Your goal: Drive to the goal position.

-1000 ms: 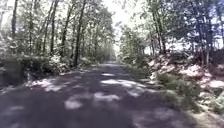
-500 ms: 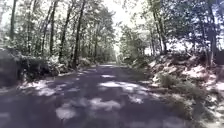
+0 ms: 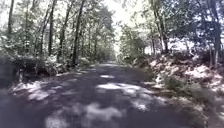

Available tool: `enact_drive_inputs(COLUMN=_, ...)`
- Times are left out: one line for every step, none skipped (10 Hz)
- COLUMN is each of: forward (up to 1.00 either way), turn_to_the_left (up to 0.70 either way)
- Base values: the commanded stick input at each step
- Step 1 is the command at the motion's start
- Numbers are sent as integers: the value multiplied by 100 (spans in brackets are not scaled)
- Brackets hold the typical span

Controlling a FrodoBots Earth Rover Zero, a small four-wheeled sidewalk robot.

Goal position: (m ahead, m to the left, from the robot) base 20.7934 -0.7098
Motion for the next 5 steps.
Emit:
enact_drive_inputs(forward=45, turn_to_the_left=0)
enact_drive_inputs(forward=45, turn_to_the_left=0)
enact_drive_inputs(forward=45, turn_to_the_left=0)
enact_drive_inputs(forward=45, turn_to_the_left=0)
enact_drive_inputs(forward=45, turn_to_the_left=0)
